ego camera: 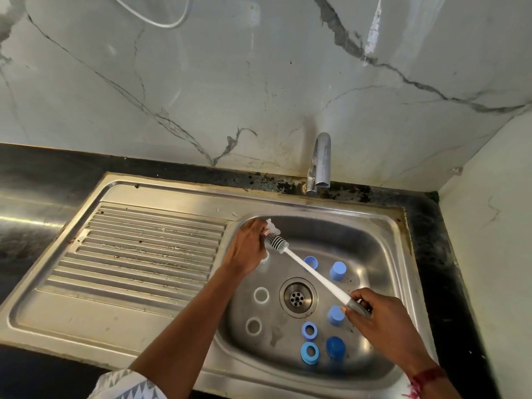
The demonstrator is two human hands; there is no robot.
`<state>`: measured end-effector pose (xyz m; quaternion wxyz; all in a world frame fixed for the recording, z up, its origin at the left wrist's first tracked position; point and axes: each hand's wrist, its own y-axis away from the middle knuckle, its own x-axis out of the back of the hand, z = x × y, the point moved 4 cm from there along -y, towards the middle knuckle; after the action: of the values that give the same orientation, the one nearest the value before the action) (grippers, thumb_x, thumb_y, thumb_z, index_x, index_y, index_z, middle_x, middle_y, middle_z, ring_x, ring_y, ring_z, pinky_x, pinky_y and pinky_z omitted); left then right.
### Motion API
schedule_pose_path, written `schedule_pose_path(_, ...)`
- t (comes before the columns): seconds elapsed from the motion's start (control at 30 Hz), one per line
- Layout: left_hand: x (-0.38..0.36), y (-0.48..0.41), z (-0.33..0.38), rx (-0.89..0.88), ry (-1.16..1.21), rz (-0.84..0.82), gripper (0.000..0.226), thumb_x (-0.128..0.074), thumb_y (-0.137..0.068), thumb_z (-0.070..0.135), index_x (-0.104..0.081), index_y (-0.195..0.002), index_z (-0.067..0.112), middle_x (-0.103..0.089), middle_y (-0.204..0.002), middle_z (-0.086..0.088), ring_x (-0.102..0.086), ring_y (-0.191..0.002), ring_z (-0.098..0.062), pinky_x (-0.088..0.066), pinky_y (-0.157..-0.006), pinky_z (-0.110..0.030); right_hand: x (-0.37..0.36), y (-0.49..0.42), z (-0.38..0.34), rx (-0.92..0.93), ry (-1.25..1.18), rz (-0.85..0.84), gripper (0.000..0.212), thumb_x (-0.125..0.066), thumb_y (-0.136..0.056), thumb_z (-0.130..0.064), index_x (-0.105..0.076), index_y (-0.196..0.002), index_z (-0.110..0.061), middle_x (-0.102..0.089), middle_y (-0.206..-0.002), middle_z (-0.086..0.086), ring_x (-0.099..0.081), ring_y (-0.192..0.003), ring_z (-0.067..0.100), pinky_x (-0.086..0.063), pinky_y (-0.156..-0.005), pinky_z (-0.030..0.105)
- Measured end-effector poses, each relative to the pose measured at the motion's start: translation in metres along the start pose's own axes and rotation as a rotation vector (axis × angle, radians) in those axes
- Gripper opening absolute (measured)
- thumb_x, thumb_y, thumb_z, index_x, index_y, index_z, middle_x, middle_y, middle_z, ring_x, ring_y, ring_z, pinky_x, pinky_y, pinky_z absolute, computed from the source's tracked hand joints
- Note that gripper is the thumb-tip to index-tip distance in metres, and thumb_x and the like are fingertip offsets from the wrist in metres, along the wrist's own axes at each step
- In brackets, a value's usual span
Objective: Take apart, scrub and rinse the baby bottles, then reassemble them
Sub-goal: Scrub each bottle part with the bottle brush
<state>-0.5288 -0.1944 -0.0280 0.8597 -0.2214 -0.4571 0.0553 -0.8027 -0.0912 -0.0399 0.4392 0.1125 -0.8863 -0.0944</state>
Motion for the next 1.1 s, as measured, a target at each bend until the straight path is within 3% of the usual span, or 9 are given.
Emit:
schedule_pose_path(0.2,-0.005,0.0,-0.015,-0.052,-0.069,-0.157,0.035,-0.078,-0.065,-0.015,-0.073,-0.095,0.002,-0.074,-0.092,-0.015,-0.071,-0.076,-0.03,-0.048,-0.071,-0.024,0.004,-0.002,0.009,0.082,0.033,0.019,0.014,-0.067,-0.088,-0.043,-0.066,-0.081,-0.031,-0.06,-0.06,-0.014,-0.058,-0.064,0.006,-0.045,-0.059,0.018)
schedule_pose_path(0.33,-0.015,0.006,-0.028,-0.102,-0.159,-0.299,0.039,-0.078,-0.074,-0.007,-0.072,-0.11,0.006,-0.07,-0.112,-0.014,-0.069,-0.094,-0.028,-0.057,-0.085,-0.035,0.015,-0.005,0.014,0.09,-0.147,0.127,0.023,-0.061,-0.089,-0.044,-0.067,-0.077,-0.025,-0.062,-0.058,-0.004,-0.06,-0.052,0.013,-0.051,-0.053,0.029)
schedule_pose_path(0.43,-0.019,0.013,-0.028,0.08,-0.096,-0.33,0.02,-0.067,-0.088,0.0,-0.069,-0.107,0.004,-0.068,-0.114,-0.015,-0.067,-0.096,-0.03,-0.049,-0.086,-0.032,0.027,-0.01,0.018,0.111,-0.153,0.136,0.022,-0.066,-0.091,-0.029,-0.068,-0.071,-0.021,-0.062,-0.055,0.0,-0.061,-0.049,0.013,-0.051,-0.052,0.028)
schedule_pose_path(0.53,-0.022,0.014,-0.022,0.283,-0.011,-0.325,0.013,-0.062,-0.095,0.014,-0.069,-0.103,0.008,-0.07,-0.107,-0.006,-0.066,-0.095,-0.021,-0.04,-0.08,-0.016,0.02,-0.012,0.024,0.087,-0.163,0.079,0.022,-0.067,-0.09,-0.031,-0.07,-0.072,-0.018,-0.061,-0.056,0.004,-0.059,-0.051,0.019,-0.052,-0.055,0.038)
schedule_pose_path(0.6,-0.027,0.017,-0.023,0.465,0.149,-0.328,0.016,-0.065,-0.094,0.028,-0.07,-0.098,0.013,-0.068,-0.093,0.005,-0.065,-0.083,-0.012,-0.042,-0.075,-0.012,0.01,-0.012,0.027,0.103,-0.14,0.04,0.017,-0.07,-0.088,-0.031,-0.071,-0.073,-0.022,-0.061,-0.055,-0.001,-0.059,-0.052,0.018,-0.051,-0.057,0.036)
schedule_pose_path(0.67,-0.036,0.023,-0.026,0.681,0.471,-0.307,0.021,-0.07,-0.085,0.042,-0.072,-0.087,0.022,-0.074,-0.088,0.005,-0.071,-0.083,-0.018,-0.056,-0.086,-0.032,0.002,-0.01,0.027,0.112,-0.14,0.03,0.015,-0.072,-0.087,-0.029,-0.071,-0.073,-0.022,-0.06,-0.053,-0.005,-0.057,-0.051,0.013,-0.049,-0.055,0.028)
schedule_pose_path(0.77,-0.045,0.03,-0.027,0.875,0.828,-0.22,0.007,-0.073,-0.089,0.021,-0.073,-0.082,0.019,-0.075,-0.091,-0.017,-0.071,-0.089,-0.032,-0.054,-0.093,-0.058,-0.008,-0.007,0.027,0.083,-0.158,0.01,0.019,-0.072,-0.089,-0.025,-0.069,-0.07,-0.022,-0.057,-0.051,-0.009,-0.056,-0.051,0.011,-0.044,-0.054,0.02)
schedule_pose_path(0.97,-0.055,0.031,-0.015,0.984,1.132,-0.126,0.004,-0.064,-0.092,0.0,-0.066,-0.089,0.002,-0.071,-0.091,-0.016,-0.07,-0.088,-0.024,-0.059,-0.086,-0.038,-0.022,-0.006,0.022,0.074,-0.14,0.034,0.028,-0.07,-0.09,-0.028,-0.061,-0.064,-0.031,-0.049,-0.048,-0.012,-0.048,-0.049,0.008,-0.037,-0.051,0.013)
schedule_pose_path(1.1,-0.062,0.035,-0.01,1.114,1.348,-0.088,0.005,-0.06,-0.093,0.001,-0.065,-0.093,0.0,-0.074,-0.09,-0.015,-0.072,-0.086,-0.023,-0.06,-0.084,-0.034,-0.035,-0.006,0.022,0.078,-0.019,0.137,0.016,-0.07,-0.089,-0.035,-0.076,-0.091,-0.021,-0.046,-0.049,-0.011,-0.047,-0.047,0.009,-0.037,-0.051,0.012)
